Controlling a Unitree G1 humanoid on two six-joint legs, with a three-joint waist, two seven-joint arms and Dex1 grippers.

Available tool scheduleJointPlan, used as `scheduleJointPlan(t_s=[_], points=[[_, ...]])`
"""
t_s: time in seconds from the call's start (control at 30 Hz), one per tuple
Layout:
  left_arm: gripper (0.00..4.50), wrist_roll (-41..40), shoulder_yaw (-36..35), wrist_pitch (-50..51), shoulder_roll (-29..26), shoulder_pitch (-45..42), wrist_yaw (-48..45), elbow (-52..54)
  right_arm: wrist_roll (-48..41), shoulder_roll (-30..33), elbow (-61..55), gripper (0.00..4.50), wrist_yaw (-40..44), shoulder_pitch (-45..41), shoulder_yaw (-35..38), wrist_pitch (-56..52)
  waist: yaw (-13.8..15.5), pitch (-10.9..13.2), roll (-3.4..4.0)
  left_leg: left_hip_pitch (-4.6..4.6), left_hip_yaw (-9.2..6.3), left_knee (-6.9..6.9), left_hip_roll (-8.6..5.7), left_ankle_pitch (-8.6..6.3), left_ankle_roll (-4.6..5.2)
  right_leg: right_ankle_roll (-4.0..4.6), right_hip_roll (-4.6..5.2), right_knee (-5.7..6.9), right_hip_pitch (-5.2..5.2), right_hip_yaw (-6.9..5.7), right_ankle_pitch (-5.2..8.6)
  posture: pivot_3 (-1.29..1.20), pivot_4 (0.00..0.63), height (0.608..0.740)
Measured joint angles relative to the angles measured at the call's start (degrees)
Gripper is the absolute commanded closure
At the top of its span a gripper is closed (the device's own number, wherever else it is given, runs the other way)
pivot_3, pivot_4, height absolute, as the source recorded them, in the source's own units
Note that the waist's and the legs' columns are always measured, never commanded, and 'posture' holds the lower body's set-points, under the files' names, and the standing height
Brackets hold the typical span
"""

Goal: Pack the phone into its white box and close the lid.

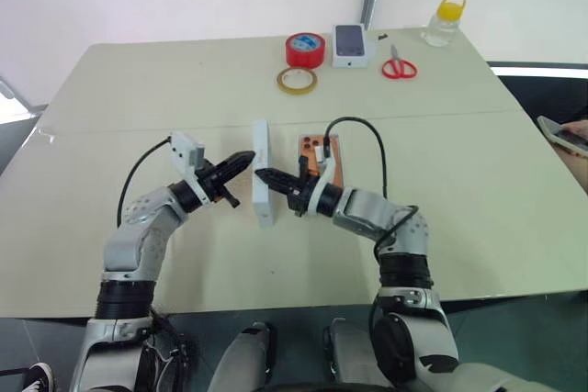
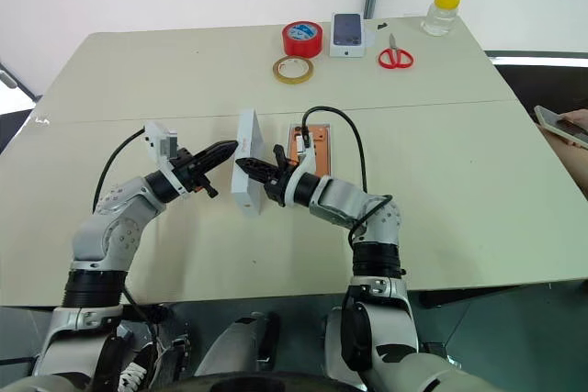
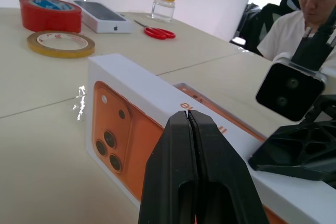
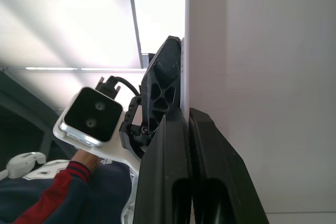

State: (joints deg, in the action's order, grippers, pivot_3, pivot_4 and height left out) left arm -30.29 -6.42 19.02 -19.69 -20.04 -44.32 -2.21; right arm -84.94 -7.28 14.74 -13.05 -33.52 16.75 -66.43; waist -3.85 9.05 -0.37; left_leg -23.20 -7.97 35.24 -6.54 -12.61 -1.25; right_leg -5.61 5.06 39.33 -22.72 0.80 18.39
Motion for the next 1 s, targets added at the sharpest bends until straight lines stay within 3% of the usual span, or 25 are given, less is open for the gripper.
scheduleJointPlan(t_s=[0.43,0.53,0.77,0.87,1.0], points=[[4.45,4.6,0.2,-7.1,5.5,-6.5,3.2,-10.3,5.0,2.4,3.6,4.50,5.5,-3.3,1.0,3.4,1.3,0.0,-0.03,-0.02,0.04,0.02,0.00,0.00,0.00,-0.04,-0.01,-0.12,0.04,0.02,-0.04,0.00,0.150,0.740],[4.50,5.0,0.7,-7.2,6.4,-7.5,3.2,-12.1,5.2,3.0,4.2,3.58,5.5,-3.8,2.2,4.3,1.4,0.0,-0.03,-0.02,0.04,0.02,0.00,0.00,0.00,-0.05,-0.01,-0.14,0.05,0.02,-0.04,0.00,0.150,0.740],[4.50,6.3,2.6,-7.1,8.7,-7.6,2.9,-17.2,6.0,6.0,4.7,0.04,5.1,-3.4,4.4,4.5,1.1,0.0,-0.09,-0.29,0.11,-0.01,0.07,0.01,-0.01,-0.05,-0.06,-0.11,-0.30,0.07,-0.06,0.00,0.150,0.740],[4.50,6.3,3.0,-7.1,9.4,-7.8,2.6,-17.8,6.3,7.0,3.0,0.04,6.1,-3.2,3.5,2.9,1.1,0.0,-0.09,-0.28,0.13,0.00,0.11,0.01,-0.02,0.00,-0.09,-0.09,-0.31,0.08,-0.09,0.00,0.150,0.740],[4.50,7.2,3.7,-8.2,12.1,-8.7,2.7,-20.7,10.7,13.6,-1.0,0.04,10.7,-3.1,1.5,3.1,1.9,0.0,-0.12,-0.31,0.14,0.05,0.04,-0.01,0.01,-0.03,-0.06,-0.21,-0.23,0.06,-0.09,0.00,0.150,0.740]])
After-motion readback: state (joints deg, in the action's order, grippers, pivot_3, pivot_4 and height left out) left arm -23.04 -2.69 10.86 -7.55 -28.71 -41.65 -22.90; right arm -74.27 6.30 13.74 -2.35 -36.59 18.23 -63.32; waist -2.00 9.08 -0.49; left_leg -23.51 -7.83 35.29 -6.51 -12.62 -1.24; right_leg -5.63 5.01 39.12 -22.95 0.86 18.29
